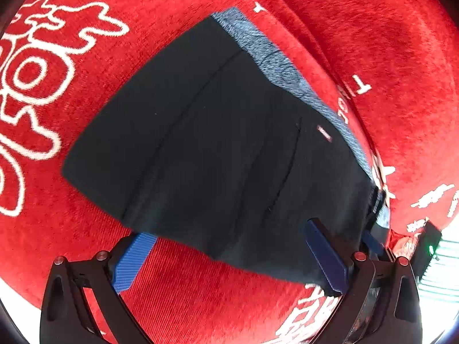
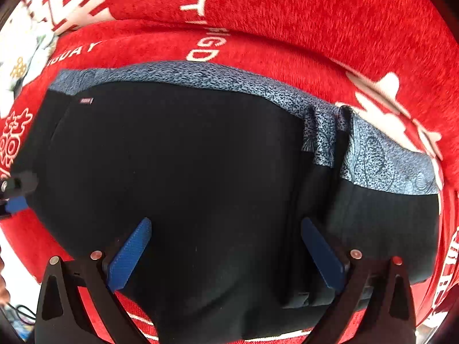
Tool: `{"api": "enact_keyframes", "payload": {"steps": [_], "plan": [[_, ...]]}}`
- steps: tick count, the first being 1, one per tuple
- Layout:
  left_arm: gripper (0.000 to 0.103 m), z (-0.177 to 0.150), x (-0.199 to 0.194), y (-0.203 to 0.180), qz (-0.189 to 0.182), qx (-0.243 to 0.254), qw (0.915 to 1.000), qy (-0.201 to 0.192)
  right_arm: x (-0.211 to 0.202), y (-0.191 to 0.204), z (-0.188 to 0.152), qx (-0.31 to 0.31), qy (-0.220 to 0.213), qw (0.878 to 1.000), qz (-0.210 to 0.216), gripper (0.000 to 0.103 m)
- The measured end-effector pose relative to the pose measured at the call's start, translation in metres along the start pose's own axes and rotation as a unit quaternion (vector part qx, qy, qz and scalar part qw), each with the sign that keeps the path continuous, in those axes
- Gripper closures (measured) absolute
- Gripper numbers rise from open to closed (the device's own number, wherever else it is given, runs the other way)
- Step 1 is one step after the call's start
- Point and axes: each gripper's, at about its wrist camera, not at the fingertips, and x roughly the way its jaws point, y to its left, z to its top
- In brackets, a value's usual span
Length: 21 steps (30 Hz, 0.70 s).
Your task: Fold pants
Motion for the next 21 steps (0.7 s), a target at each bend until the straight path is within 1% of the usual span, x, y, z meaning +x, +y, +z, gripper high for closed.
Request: {"api": "enact_keyframes", "payload": {"steps": [3,5,7,8,10,12,13,14,15,16,17,18,19,20,21], "plan": [[0.0,0.006,0.011,0.001,0.007,-0.02,0.9998,-0.002,-0.002,-0.005,-0.001,0.008,0.001,1.0,0.013,0.0],[0.0,0.009,0.006,-0.007,0.008,-0.021,0.9997,-0.008,-0.003,-0.007,0.002,0.006,0.009,1.0,0.018,0.0],[0.0,0.008,-0.005,-0.018,-0.003,-0.004,0.9998,-0.021,-0.004,-0.01,0.003,0.006,0.009,1.0,0.025,0.0],[0.0,0.007,-0.012,-0.026,-0.004,0.012,0.9992,-0.037,-0.005,-0.011,0.003,0.006,0.007,1.0,0.028,0.0],[0.0,0.006,-0.014,-0.032,-0.004,0.024,0.9985,-0.049,-0.006,-0.013,0.003,0.002,0.003,1.0,0.029,0.0],[0.001,0.012,0.002,-0.026,0.015,0.007,0.9994,-0.03,-0.007,-0.012,0.003,-0.008,0.003,1.0,0.026,0.0],[0.004,0.014,0.007,-0.024,0.03,-0.003,0.9991,-0.03,-0.008,-0.014,0.003,-0.011,0.006,1.0,0.028,0.0],[0.019,0.015,0.009,-0.023,0.055,-0.006,0.9978,-0.036,-0.009,-0.014,0.003,-0.014,0.012,0.999,0.03,0.0],[0.023,0.016,0.009,-0.025,0.062,0.002,0.9973,-0.04,-0.01,-0.009,-0.001,-0.014,0.018,0.999,0.032,0.0],[0.029,0.013,0.003,-0.031,0.075,0.014,0.9955,-0.056,-0.017,-0.011,0.003,-0.011,0.022,0.999,0.04,0.0],[0.045,0.011,-0.003,-0.042,0.099,0.038,0.9918,-0.072,-0.024,-0.014,0.006,-0.007,0.019,0.999,0.046,0.0],[0.064,0.007,-0.008,-0.058,0.15,0.086,0.9808,-0.09,-0.032,-0.017,0.01,-0.002,0.014,0.998,0.054,0.0],[0.065,0.001,-0.009,-0.073,0.195,0.135,0.9661,-0.101,-0.042,-0.02,0.017,0.003,0.008,0.998,0.068,0.0],[0.065,-0.004,-0.01,-0.082,0.217,0.168,0.9552,-0.11,-0.052,-0.023,0.027,0.01,0.004,0.996,0.091,0.0],[0.066,-0.014,-0.009,-0.095,0.249,0.217,0.9353,-0.128,-0.059,-0.024,0.036,0.015,0.003,0.994,0.112,0.0]]}}
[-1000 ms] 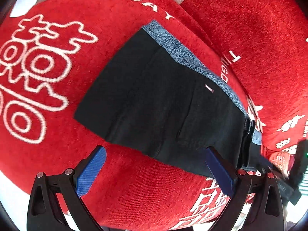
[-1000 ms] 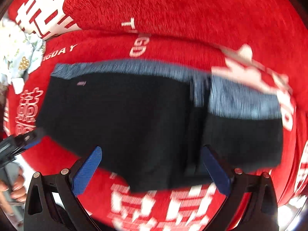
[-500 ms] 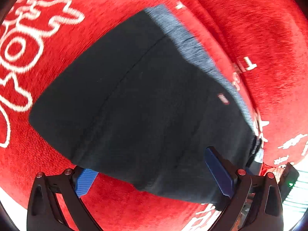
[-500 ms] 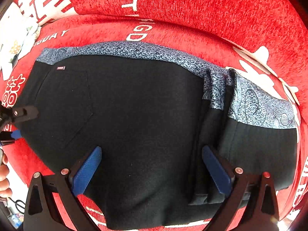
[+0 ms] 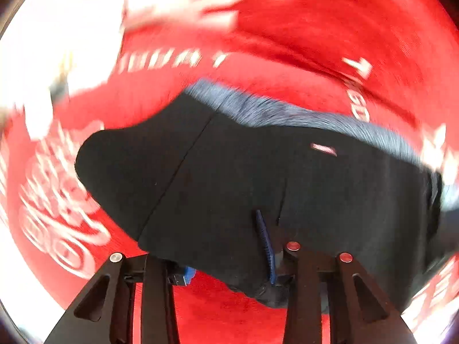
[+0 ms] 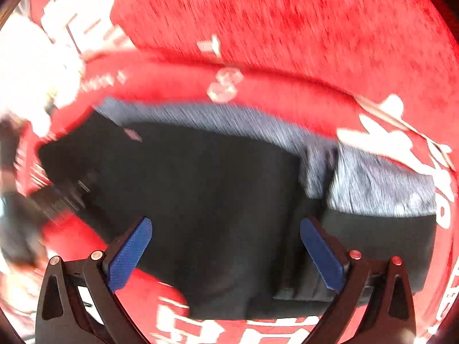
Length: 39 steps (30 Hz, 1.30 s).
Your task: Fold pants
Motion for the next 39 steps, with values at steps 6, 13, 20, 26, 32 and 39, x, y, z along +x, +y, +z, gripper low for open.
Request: {"api": "enact_keyframes", "payload": {"steps": [6,13,20,26,32,39], "plan": [[0.066,-0.032,-0.007,-0.052,0.129,0.215,0.9644,-0.084,-0.005,0.051,0.072,-0.003,0.05,0.988,0.145,0.0],[0.066,-0.027,-0.006,-0.051,0.128,0.218,0.9638,-0.085,0.052,0.162,0.106,-0.106,0.186,0.953,0.213,0.0],[0.066,-0.027,-0.006,-0.063,0.124,0.235,0.9607,-0.079,0.097,0.177,0.103,-0.088,0.284,0.936,0.191,0.083],[0.066,-0.018,-0.057,-0.085,0.116,0.27,0.9484,-0.12,0.028,0.124,0.095,-0.051,0.185,0.943,0.274,0.084],[0.064,-0.01,-0.117,-0.149,0.106,0.308,0.9271,-0.185,-0.051,0.028,0.065,0.011,0.073,0.933,0.353,0.084],[0.061,-0.01,-0.153,-0.274,0.055,0.342,0.9109,-0.225,-0.12,-0.12,0.008,0.077,-0.022,0.924,0.374,0.084]]}}
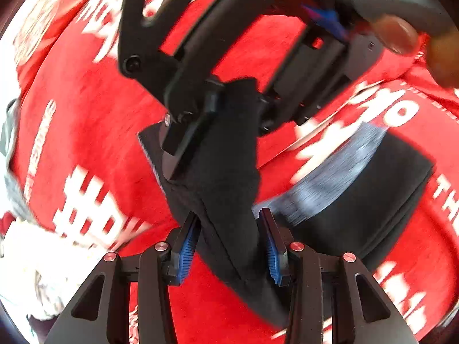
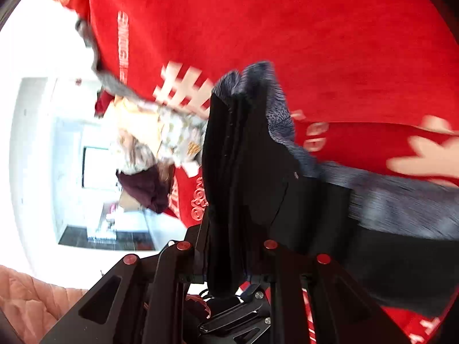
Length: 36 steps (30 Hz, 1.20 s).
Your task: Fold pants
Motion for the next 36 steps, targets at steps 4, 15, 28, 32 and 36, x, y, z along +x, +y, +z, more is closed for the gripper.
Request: {"api": "enact_keyframes", "payload": {"steps": [4,15,28,32,36], "plan": [[0.061,0.031,-0.002,-0.065,-0.035,0.018,0.9992,-0.006,-0.074,-0.073,-0.032,0.05,-0.032,0.998,-0.008,0.084],[0.059,0.027,0.051,-0.189,-0.076,0.09,0.9912,0.06,-0.103,-0.247,-0.101,0.204,-0.037,0.978,-0.026,0.084],[0.035,-0.007,0.033,-0.063,-0.15,-0.077,0.9693,0.179,-0.089,-0.215,-0.116,0.165,-0.03,0.977,-0.129,0.081],[0.035,-0.027,0.053,-0.006,-0.124,-0.211,0.9436,0.223,-0.097,-0.208,-0.118,0.177,-0.02,0.971,-0.158,0.079],[0.035,-0.041,0.083,0.048,-0.061,-0.304,0.9207,0.237,-0.111,-0.188,-0.111,0.128,-0.022,0.961,-0.246,0.076]]}}
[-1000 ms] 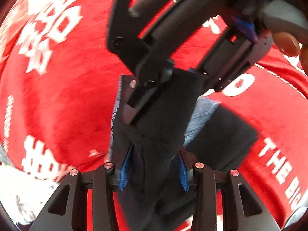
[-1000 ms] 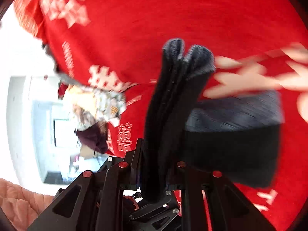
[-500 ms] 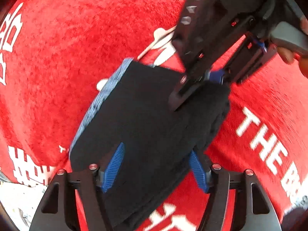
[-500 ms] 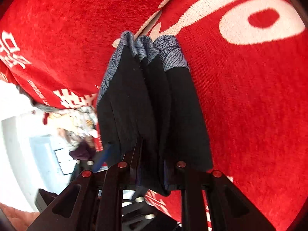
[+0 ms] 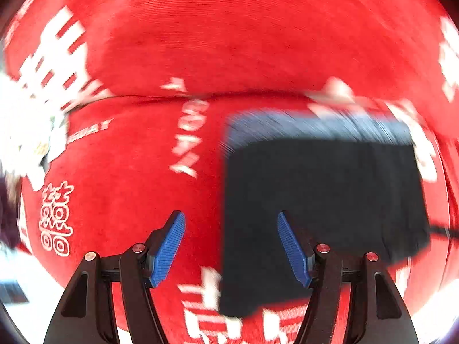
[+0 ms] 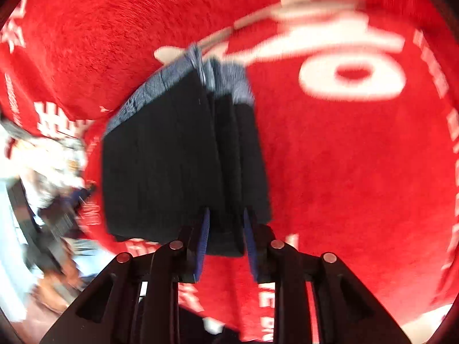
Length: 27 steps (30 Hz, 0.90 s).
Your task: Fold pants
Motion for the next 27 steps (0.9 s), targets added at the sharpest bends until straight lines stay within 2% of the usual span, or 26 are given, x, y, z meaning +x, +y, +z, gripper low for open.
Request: {"api": "enact_keyframes", "payload": {"steps": [1,3,5,7,9,10,12,14,19,21,27], "plan": [[0.035,0.009,0.005,0.011,0.0,-0.023,0.9997,-0.001,-0.007,0.009,0.003,-0.014,-0.021,1.0,-0.013,0.076],[0.035,0.022,0.018,0.02,-0.011,-0.043,0.999,0.007,-0.02,0.02,0.013,-0.032,-0.058,0.998,-0.012,0.076],[0.035,0.025,0.038,0.018,-0.011,-0.039,0.9988,0.026,-0.017,0.034,0.031,-0.042,-0.071,0.997,0.002,0.076],[0.035,0.029,0.057,0.006,0.004,-0.023,0.9994,0.027,-0.009,0.042,0.045,-0.05,-0.075,0.996,0.002,0.076],[0.035,0.025,0.07,-0.004,0.02,-0.002,0.9996,0.021,0.007,0.054,0.051,-0.06,-0.075,0.995,-0.007,0.076],[0.034,0.021,0.072,-0.008,0.028,0.007,0.9995,0.012,0.022,0.054,0.049,-0.064,-0.065,0.995,-0.032,0.076],[0.034,0.018,0.07,-0.011,0.031,0.022,0.9993,0.001,0.046,0.05,0.038,-0.049,-0.045,0.997,-0.046,0.076],[0.034,0.019,0.068,-0.011,0.027,0.037,0.999,0.002,0.043,0.049,0.027,-0.05,-0.069,0.995,-0.042,0.076],[0.033,0.021,0.065,-0.01,0.023,0.052,0.9983,0.009,0.039,0.052,0.024,-0.042,-0.052,0.996,-0.064,0.076],[0.025,0.023,0.061,-0.009,0.035,0.051,0.9981,0.004,0.039,0.05,0.025,-0.035,-0.049,0.996,-0.063,0.076],[0.025,0.022,0.063,-0.006,0.028,0.04,0.9988,0.01,0.038,0.045,0.025,-0.032,-0.053,0.996,-0.066,0.076]]}}
